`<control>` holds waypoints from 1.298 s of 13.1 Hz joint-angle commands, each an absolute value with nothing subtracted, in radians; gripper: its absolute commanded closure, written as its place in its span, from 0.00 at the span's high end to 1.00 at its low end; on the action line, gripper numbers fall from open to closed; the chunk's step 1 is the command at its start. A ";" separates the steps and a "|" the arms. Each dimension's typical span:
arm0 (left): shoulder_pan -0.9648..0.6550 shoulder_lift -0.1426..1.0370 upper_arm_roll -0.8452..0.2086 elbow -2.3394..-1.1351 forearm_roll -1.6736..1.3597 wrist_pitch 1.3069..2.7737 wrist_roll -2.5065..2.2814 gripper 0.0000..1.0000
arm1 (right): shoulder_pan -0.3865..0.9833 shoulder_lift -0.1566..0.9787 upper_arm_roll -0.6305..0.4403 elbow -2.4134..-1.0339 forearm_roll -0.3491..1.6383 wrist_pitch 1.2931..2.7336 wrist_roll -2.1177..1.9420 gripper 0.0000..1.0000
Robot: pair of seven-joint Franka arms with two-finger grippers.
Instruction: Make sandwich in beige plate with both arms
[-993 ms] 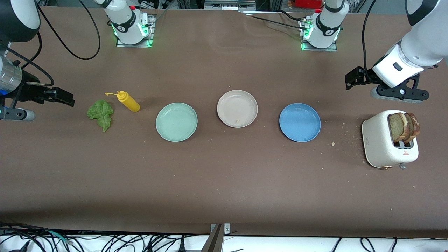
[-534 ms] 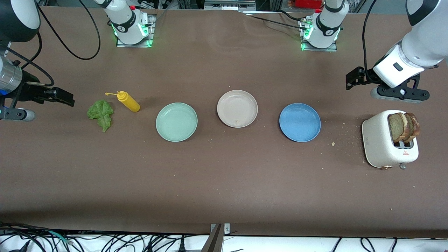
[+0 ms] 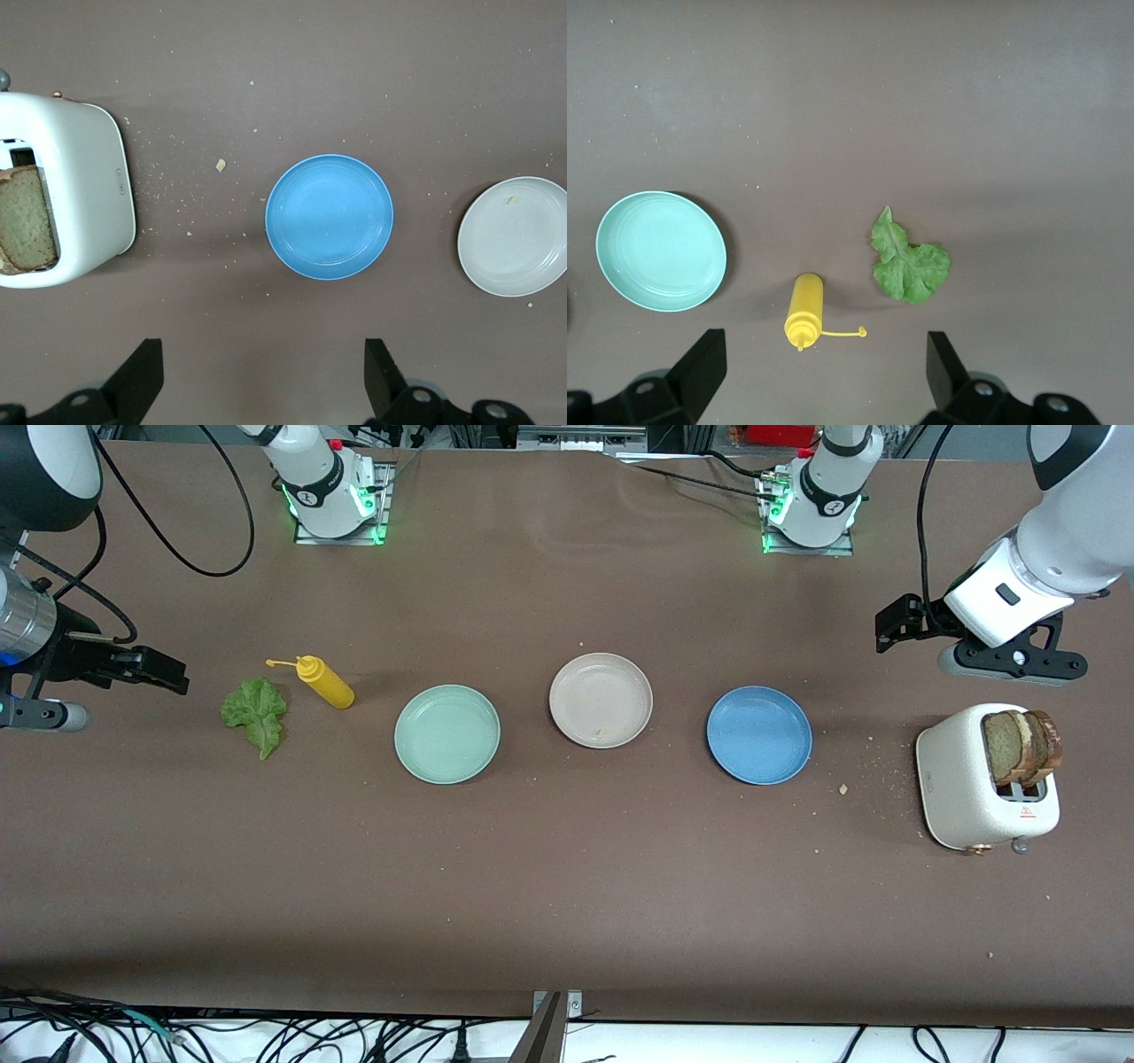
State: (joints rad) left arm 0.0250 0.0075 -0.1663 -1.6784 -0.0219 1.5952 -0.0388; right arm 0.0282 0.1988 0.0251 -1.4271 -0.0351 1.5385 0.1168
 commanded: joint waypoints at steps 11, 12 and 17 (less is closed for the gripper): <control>0.046 0.006 -0.166 -1.664 -0.015 1.585 -0.028 1.00 | 0.026 0.192 0.028 -1.436 -0.054 1.534 0.129 1.00; 0.048 0.006 -0.166 -1.664 -0.015 1.585 -0.028 1.00 | 0.026 0.190 0.028 -1.436 -0.052 1.534 0.129 1.00; 0.096 0.012 -0.166 -1.664 -0.009 1.592 -0.023 1.00 | 0.025 0.190 0.026 -1.437 -0.054 1.535 0.129 1.00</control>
State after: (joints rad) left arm 0.0529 0.0078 -0.1594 -1.6784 -0.0212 1.5955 -0.0376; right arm 0.0279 0.1992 0.0241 -1.4271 -0.0372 1.5385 0.1174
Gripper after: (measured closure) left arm 0.000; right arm 0.000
